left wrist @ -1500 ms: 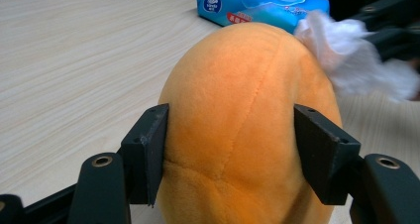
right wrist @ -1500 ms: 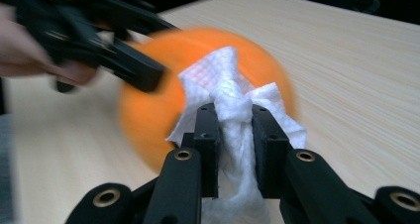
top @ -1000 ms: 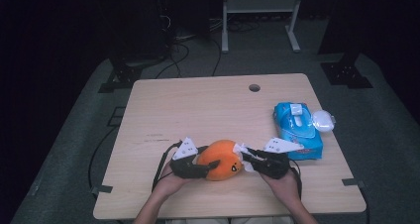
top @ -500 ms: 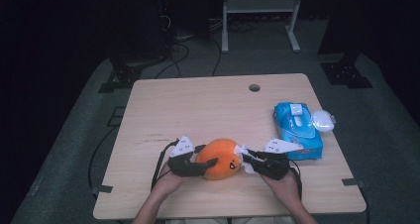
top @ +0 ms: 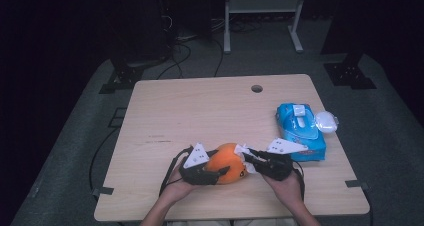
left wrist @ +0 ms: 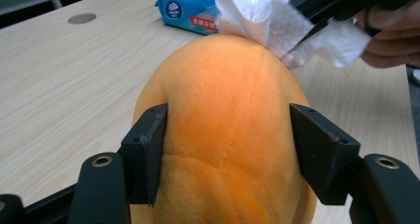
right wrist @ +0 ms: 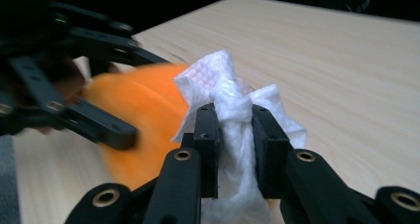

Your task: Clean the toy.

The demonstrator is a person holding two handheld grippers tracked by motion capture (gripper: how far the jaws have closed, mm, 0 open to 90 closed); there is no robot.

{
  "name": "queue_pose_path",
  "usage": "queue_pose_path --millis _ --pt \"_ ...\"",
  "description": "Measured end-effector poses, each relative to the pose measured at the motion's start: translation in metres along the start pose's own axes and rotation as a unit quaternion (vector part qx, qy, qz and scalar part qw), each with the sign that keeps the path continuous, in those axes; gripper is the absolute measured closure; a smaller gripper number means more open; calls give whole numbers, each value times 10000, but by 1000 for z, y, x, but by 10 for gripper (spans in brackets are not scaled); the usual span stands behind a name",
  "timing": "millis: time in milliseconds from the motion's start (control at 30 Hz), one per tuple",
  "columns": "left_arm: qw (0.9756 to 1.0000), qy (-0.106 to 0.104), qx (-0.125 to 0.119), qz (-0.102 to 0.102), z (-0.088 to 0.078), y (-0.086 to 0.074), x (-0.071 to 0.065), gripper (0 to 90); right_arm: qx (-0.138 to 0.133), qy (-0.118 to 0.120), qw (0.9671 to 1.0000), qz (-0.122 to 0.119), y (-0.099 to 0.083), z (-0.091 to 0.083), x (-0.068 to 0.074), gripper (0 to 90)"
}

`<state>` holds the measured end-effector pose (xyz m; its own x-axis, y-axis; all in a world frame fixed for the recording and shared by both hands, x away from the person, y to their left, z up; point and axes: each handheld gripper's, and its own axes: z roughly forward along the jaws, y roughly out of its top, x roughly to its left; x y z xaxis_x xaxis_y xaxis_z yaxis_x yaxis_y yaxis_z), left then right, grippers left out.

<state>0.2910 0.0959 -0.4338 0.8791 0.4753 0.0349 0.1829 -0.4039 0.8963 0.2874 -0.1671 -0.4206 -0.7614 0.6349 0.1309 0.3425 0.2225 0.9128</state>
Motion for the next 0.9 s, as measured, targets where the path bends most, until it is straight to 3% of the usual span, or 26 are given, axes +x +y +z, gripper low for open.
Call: queue_pose_path --millis 100,167,233,300,367,400,500,533,567,633,667,700,767,833,867,900 --pt "9997 10 46 233 2 2 -7 350 -34 106 9995 -289 9 1 11 750" --pt "9998 -10 41 189 1 3 -5 319 21 115 9997 -236 7 2 8 750" --pt "10000 13 -13 -38 -2 5 0 239 120 78 9998 -145 1 3 2 751" --pt "9987 232 127 -435 -2 4 7 111 149 -24 9999 -77 -2 1 -3 752" --pt "9970 46 115 -766 -1 1 11 128 181 -39 9998 -9 -2 -2 -6 751" --pt "9974 -50 148 -709 0 -1 11 185 175 -46 9998 -12 -1 -2 -6 752" --pt "9990 56 124 -415 0 1 5 314 88 -6 9998 -183 6 -2 6 751" --pt "9997 118 103 -163 0 4 1 347 41 85 9998 -196 8 -3 9 751" --pt "9998 146 98 96 2 6 -5 370 -42 246 9994 -224 11 -2 14 751" --pt "9987 149 141 461 4 11 -14 372 -61 301 9983 -505 19 -1 25 751" --pt "9987 143 148 472 4 12 -16 358 -57 279 9978 -601 21 -1 27 751" --pt "9992 93 111 369 3 12 -14 328 -19 260 9980 -571 21 -1 26 752" --pt "10000 58 48 -55 3 9 -7 223 56 221 9988 -439 16 -2 18 752" --pt "9990 -15 139 -427 4 7 0 152 88 159 9995 -243 10 -3 9 752" --pt "9987 -99 104 -494 4 5 1 162 67 161 9997 -153 9 -5 5 752" --pt "9989 -125 91 -439 5 4 0 229 73 192 9997 -93 10 -6 4 751"
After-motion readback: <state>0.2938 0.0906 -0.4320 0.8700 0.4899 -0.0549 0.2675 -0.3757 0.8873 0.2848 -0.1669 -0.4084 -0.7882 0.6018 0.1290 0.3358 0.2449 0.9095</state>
